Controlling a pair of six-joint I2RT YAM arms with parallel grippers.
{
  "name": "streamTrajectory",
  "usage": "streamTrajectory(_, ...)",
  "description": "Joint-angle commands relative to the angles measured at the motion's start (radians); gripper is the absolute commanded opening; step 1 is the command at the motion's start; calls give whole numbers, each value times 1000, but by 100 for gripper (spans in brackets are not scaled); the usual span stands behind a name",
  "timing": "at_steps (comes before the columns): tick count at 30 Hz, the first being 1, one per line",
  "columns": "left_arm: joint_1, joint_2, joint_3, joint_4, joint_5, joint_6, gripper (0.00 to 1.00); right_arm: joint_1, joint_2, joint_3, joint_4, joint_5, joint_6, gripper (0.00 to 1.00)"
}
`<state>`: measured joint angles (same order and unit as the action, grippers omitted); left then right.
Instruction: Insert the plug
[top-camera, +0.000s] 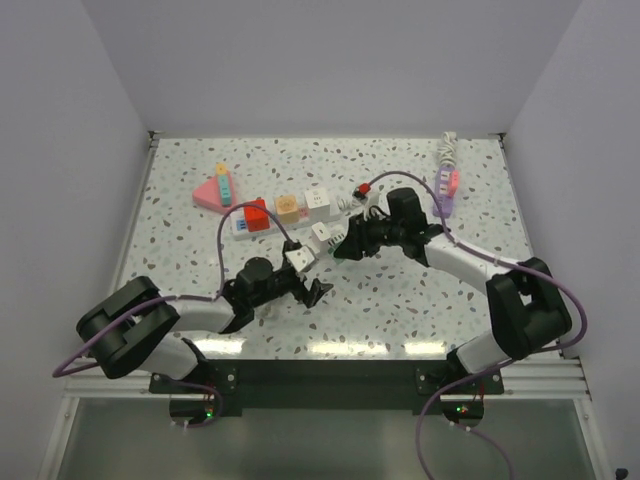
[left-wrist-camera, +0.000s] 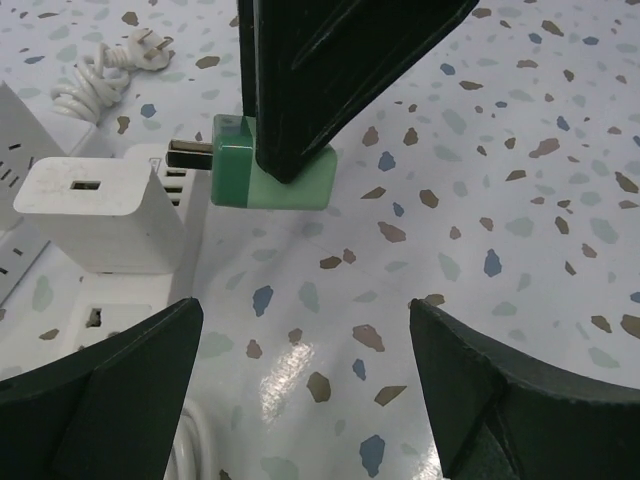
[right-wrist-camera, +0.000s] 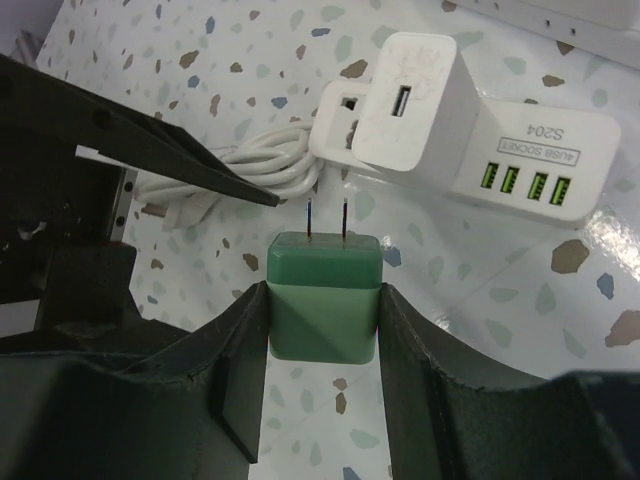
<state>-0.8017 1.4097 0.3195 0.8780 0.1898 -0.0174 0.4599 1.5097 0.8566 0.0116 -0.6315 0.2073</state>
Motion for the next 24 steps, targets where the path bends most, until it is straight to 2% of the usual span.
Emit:
streamTrajectory(1, -5, -31, 14, -20, -44, 100, 90, 2, 36, 62, 36, -151, -104, 0)
streamTrajectory(4, -5, -69, -31, 7, -46, 143, 90, 6, 85, 96, 1, -237, -161, 0)
streamTrajectory(6, -5, -80, -59, 70, -30, 169, 90, 20, 101, 125, -31, -250, -201, 0)
streamTrajectory(10, -7, -123, -140, 180, -96, 217, 89, 34, 115, 130, -45, -332, -238, 0)
streamTrajectory(14, -7, -161, -200, 291, -72, 261, 90, 43, 135, 147, -61, -410, -253, 0)
streamTrajectory(18, -7, -187, -233, 367, -61, 319, 90, 107, 150, 182, -159, -390, -314, 0)
streamTrajectory(21, -7, -215, -273, 435, 23, 368, 89, 144, 149, 194, -208, -375, -333, 0)
streamTrajectory(24, -7, -253, -281, 409, 104, 385, 88, 155, 152, 200, -225, -381, -333, 0)
